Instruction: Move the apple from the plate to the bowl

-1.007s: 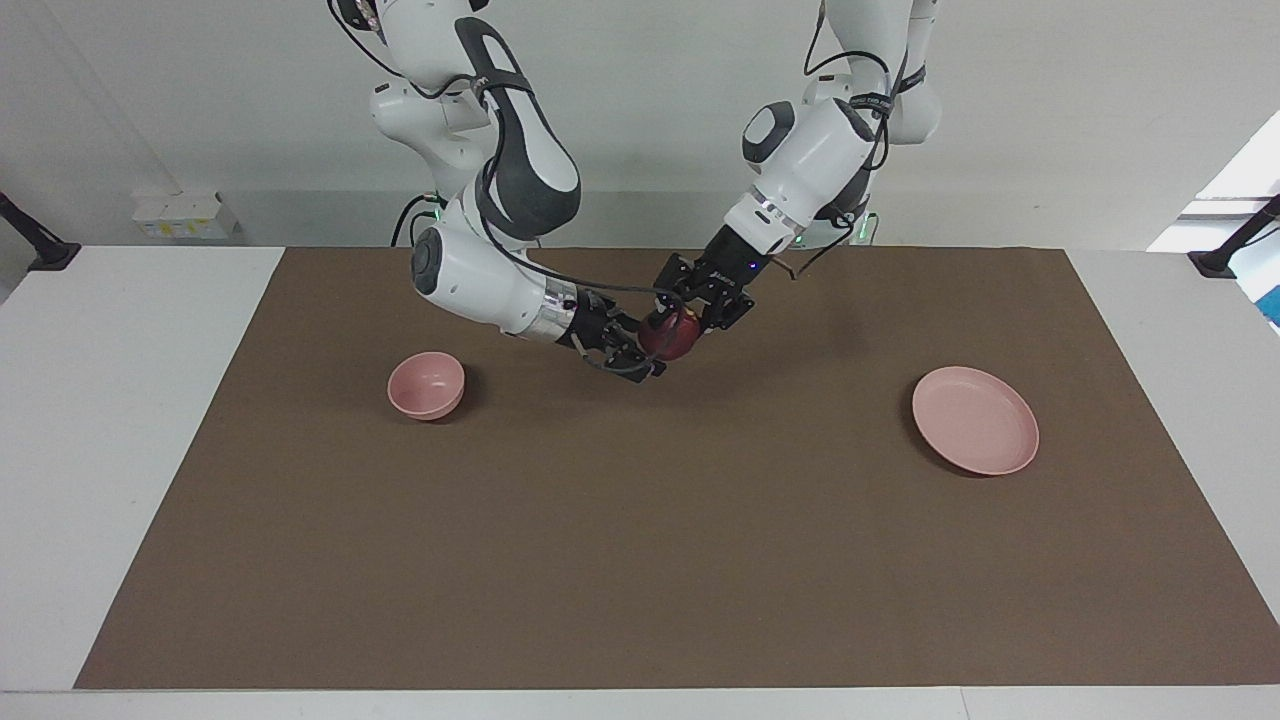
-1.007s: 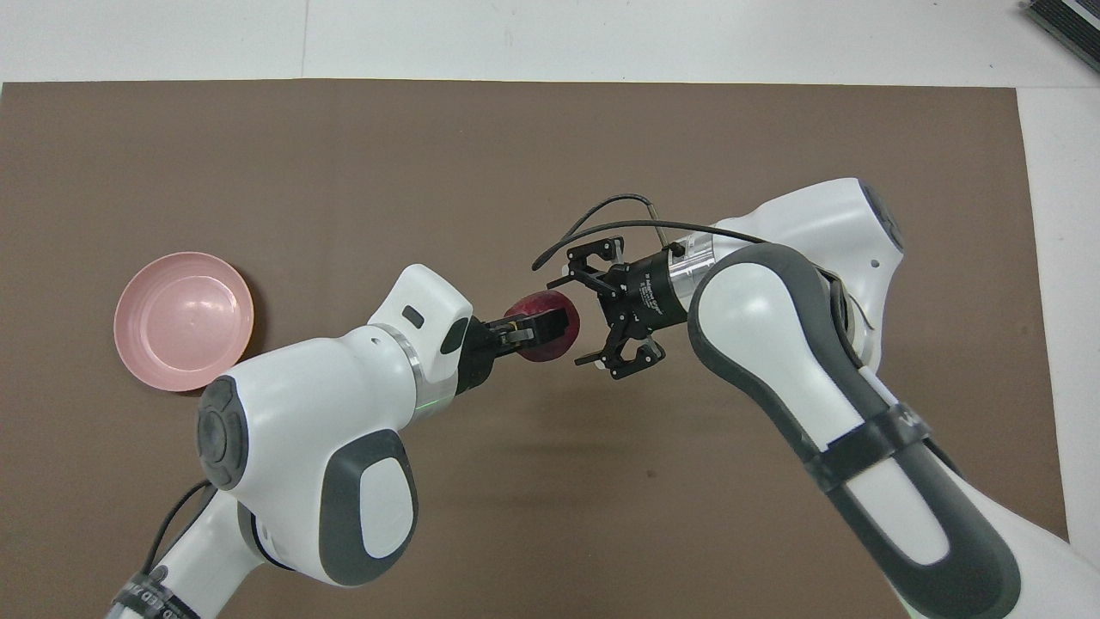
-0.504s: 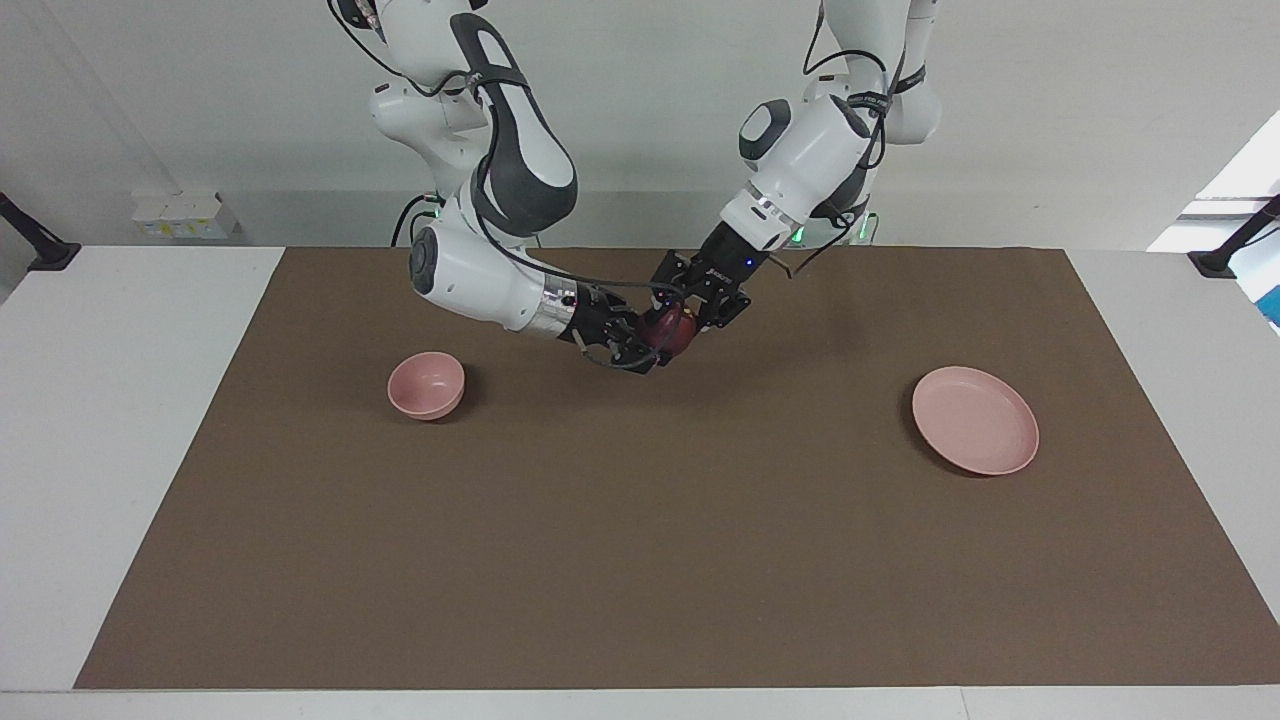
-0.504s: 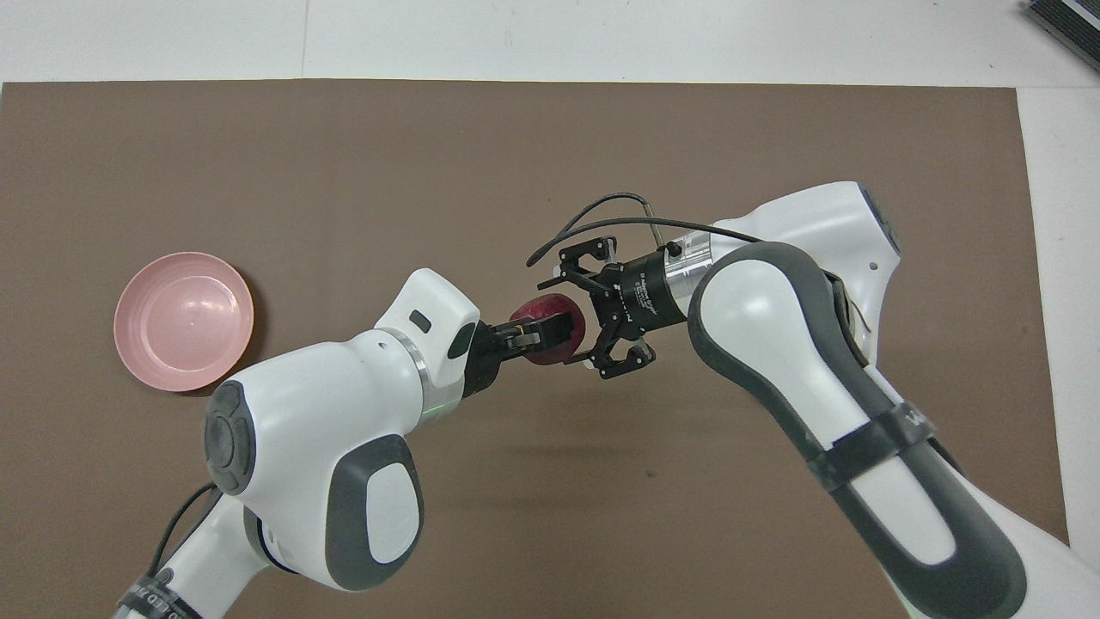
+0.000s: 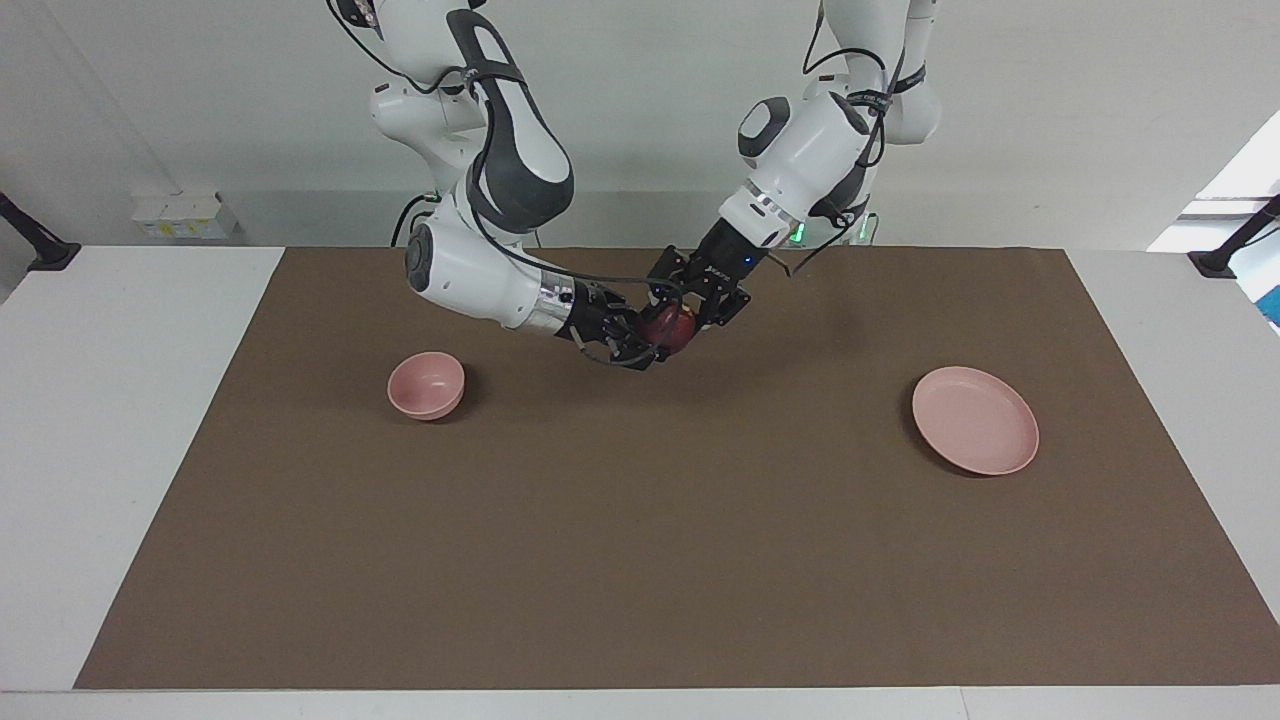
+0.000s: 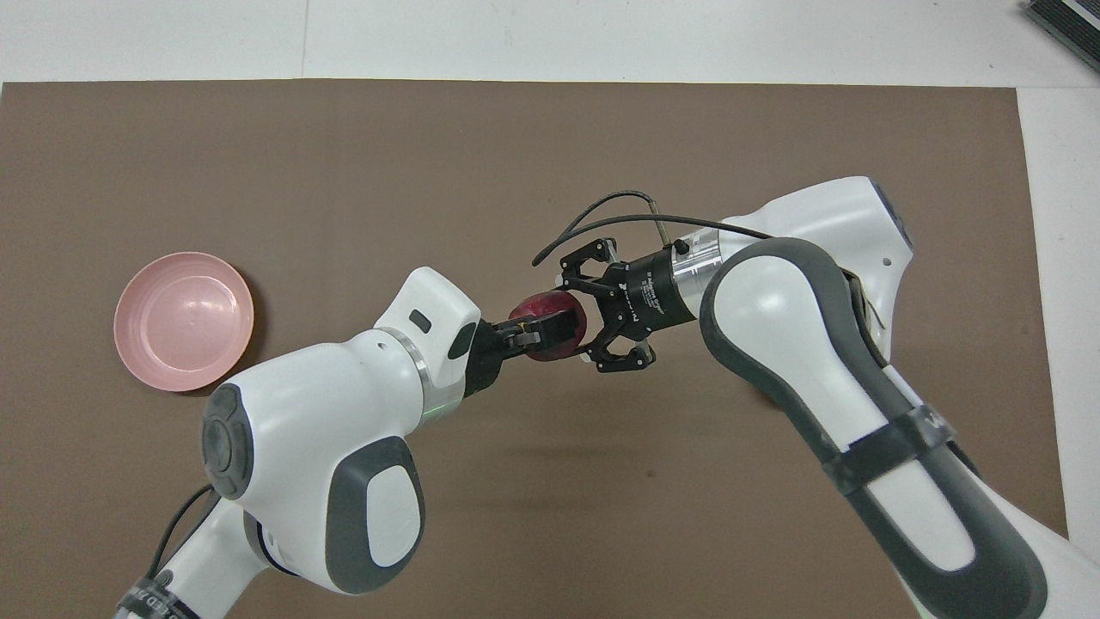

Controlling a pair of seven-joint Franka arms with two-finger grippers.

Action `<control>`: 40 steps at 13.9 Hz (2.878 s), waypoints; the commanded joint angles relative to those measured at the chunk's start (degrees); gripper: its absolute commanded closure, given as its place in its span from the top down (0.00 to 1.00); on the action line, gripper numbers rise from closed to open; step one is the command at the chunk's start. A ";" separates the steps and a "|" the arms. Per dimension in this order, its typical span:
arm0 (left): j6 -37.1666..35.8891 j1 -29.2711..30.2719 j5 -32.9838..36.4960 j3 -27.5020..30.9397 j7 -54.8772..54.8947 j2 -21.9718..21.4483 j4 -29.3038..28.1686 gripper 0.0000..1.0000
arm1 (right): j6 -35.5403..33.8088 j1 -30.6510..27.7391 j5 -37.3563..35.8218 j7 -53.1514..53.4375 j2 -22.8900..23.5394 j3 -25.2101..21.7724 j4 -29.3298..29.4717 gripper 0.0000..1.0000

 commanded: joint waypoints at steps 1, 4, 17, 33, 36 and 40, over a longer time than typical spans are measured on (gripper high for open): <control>0.32 -0.04 -0.49 -0.12 -0.40 -0.23 -0.07 1.00 | -0.60 -0.79 0.97 -1.02 -0.70 -0.18 0.18 0.00; -0.64 1.02 3.35 0.05 -0.05 0.30 1.24 1.00 | -0.42 -3.77 -7.44 -2.26 -0.18 -0.27 1.14 0.00; -42.02 14.38 31.20 0.76 0.13 -2.69 11.44 1.00 | -7.73 -21.08 -42.27 -28.52 -4.03 -0.62 -3.23 0.00; -55.92 19.48 46.44 9.53 8.55 -1.99 26.38 1.00 | -3.94 -21.71 -54.40 -51.79 -6.58 0.00 2.36 1.00; -60.57 18.86 46.36 15.15 16.18 -0.67 31.64 1.00 | -10.23 -21.71 -57.04 -57.37 -7.91 0.35 9.11 1.00; -68.92 17.73 45.57 18.76 19.37 2.32 39.21 1.00 | -21.59 -21.62 -55.64 -56.67 -11.50 0.35 14.59 1.00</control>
